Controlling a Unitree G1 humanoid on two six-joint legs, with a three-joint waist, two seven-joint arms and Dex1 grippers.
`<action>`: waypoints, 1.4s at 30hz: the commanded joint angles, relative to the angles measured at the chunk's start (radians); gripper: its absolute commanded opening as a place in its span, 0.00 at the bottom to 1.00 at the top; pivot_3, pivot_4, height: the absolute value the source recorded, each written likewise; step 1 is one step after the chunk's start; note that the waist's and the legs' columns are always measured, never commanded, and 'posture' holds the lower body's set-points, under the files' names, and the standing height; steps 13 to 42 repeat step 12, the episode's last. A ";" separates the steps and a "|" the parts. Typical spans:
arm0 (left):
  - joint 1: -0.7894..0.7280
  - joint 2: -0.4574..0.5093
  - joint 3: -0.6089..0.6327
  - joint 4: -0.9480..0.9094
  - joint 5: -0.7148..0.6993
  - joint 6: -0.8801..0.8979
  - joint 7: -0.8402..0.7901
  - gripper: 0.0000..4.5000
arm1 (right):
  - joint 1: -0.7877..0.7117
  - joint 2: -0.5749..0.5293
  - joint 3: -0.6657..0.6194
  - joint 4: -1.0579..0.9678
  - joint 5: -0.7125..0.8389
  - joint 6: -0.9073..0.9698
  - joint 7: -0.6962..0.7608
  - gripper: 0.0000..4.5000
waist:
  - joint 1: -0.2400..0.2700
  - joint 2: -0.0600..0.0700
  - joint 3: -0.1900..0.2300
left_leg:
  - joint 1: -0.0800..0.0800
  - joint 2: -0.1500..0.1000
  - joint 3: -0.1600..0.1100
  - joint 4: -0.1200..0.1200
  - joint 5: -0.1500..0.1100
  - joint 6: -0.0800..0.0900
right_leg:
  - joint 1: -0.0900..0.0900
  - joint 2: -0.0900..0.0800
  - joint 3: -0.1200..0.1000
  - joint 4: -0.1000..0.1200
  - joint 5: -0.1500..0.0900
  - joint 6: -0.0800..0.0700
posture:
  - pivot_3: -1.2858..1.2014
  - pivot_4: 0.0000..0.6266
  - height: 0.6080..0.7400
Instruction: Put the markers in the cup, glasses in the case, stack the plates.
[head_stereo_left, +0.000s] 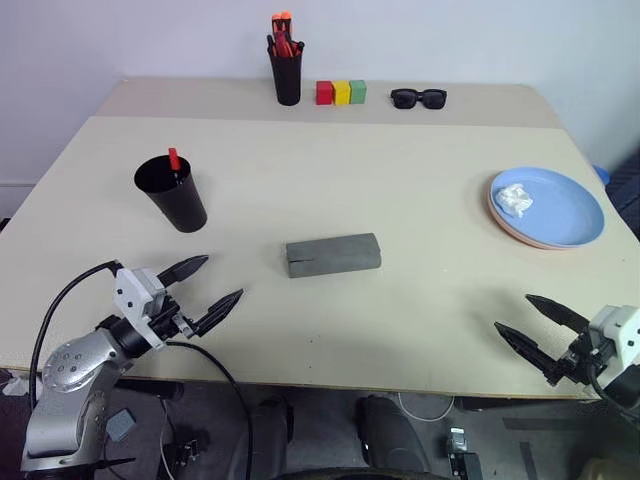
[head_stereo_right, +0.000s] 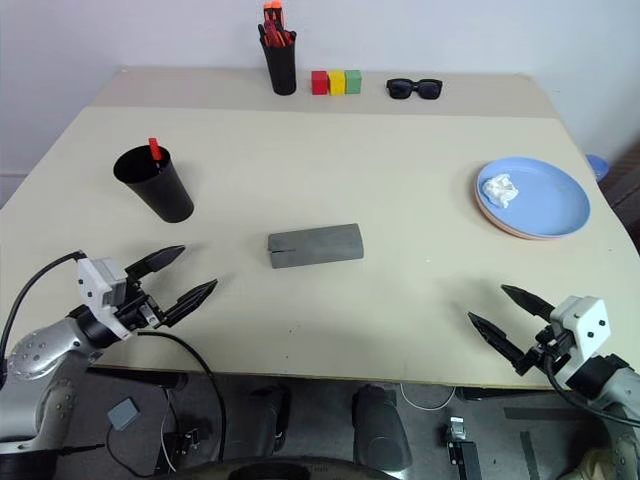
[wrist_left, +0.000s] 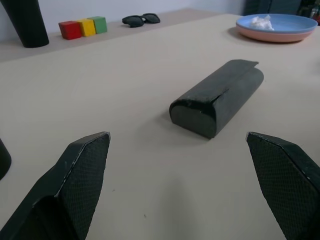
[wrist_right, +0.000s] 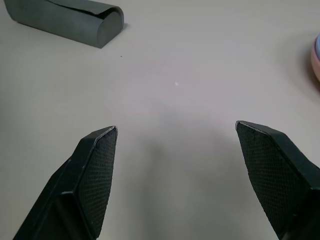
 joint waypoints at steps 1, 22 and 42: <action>-0.015 0.004 -0.021 -0.085 -0.017 0.050 0.049 1.00 | -0.017 0.001 -0.046 -0.004 0.021 -0.026 -0.007 0.86 | 0.001 0.000 0.000 | 0.000 0.000 0.000 0.000 0.000 0.000 | 0.000 0.000 0.000 0.000 0.000 0.000 | 0.52 0.24 1.00; -0.022 0.004 -0.042 -0.142 -0.019 0.116 0.105 1.00 | -0.055 0.019 -0.033 -0.014 0.026 -0.038 -0.023 0.86 | -0.001 0.000 0.000 | 0.000 0.000 0.000 -0.002 0.000 0.000 | 0.000 0.000 0.000 -0.001 0.000 0.000 | 0.52 0.24 1.00; -0.022 0.004 -0.042 -0.142 -0.019 0.116 0.105 1.00 | -0.055 0.019 -0.033 -0.014 0.026 -0.038 -0.023 0.86 | -0.001 0.000 0.000 | 0.000 0.000 0.000 -0.002 0.000 0.000 | 0.000 0.000 0.000 -0.001 0.000 0.000 | 0.52 0.24 1.00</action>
